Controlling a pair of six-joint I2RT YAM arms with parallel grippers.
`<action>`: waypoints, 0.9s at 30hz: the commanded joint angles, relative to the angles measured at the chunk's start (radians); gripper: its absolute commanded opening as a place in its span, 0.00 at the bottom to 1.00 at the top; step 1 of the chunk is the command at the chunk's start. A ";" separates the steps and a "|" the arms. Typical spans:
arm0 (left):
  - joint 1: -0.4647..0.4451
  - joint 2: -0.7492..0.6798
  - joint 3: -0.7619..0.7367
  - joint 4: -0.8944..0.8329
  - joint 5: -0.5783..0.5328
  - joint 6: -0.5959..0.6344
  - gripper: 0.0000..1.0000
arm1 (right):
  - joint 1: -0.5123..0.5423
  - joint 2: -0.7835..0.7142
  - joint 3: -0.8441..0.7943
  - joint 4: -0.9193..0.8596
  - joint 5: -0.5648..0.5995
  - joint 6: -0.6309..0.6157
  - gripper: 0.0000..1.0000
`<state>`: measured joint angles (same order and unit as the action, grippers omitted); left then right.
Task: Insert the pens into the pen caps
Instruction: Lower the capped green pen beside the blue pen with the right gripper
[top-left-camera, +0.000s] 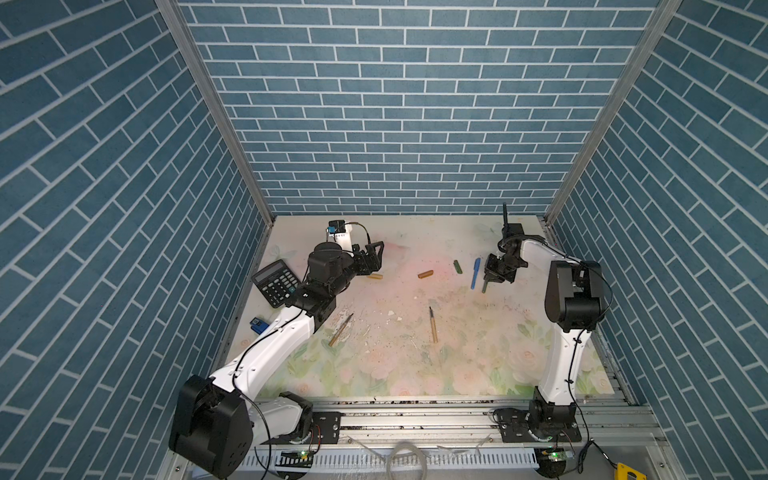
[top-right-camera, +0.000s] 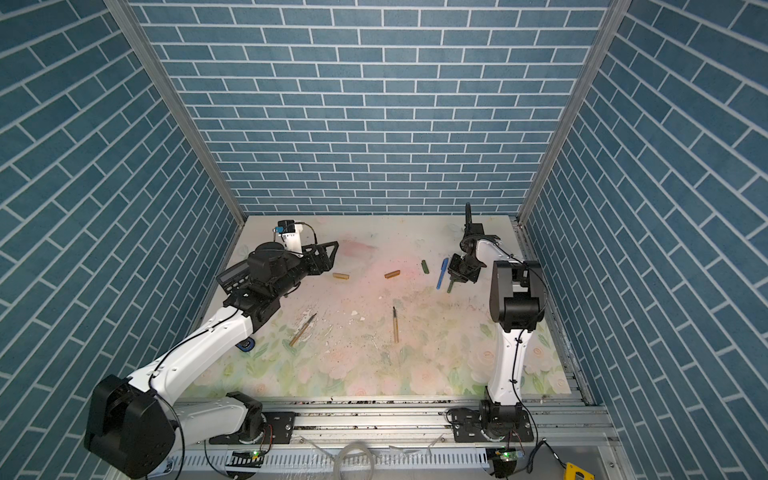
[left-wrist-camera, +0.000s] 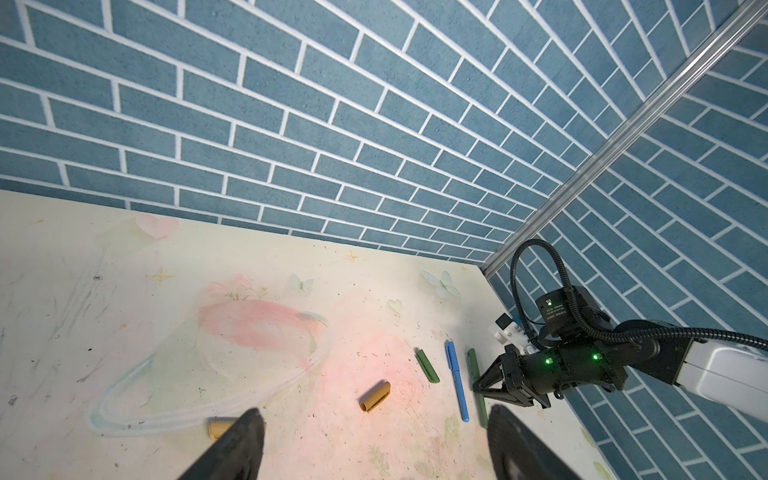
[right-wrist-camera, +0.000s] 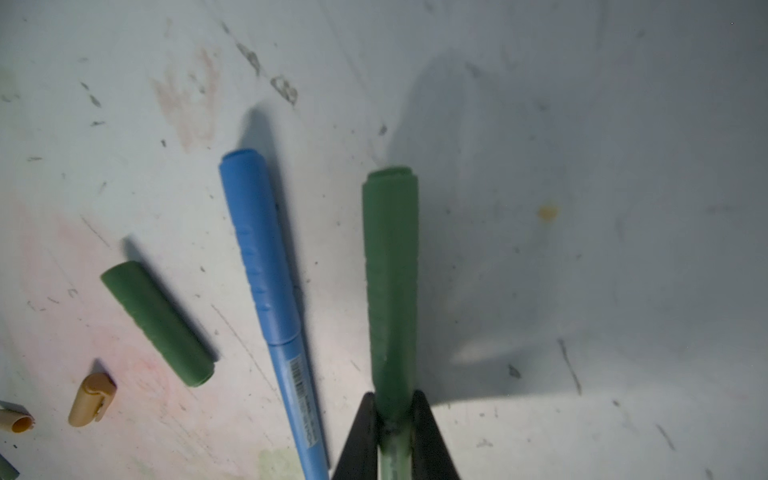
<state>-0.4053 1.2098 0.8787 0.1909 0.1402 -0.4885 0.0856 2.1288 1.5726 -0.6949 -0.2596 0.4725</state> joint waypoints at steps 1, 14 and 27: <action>0.003 0.012 0.030 -0.004 0.011 0.009 0.86 | -0.002 0.027 0.024 -0.040 0.005 -0.029 0.19; 0.017 0.021 0.036 -0.007 0.020 0.013 0.85 | -0.002 0.004 0.034 -0.050 -0.004 -0.025 0.32; 0.019 0.016 0.034 -0.016 0.000 0.037 0.86 | -0.002 -0.074 -0.001 -0.028 -0.011 -0.028 0.45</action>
<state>-0.3927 1.2232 0.8879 0.1799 0.1509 -0.4725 0.0856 2.1109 1.5829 -0.7040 -0.2699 0.4561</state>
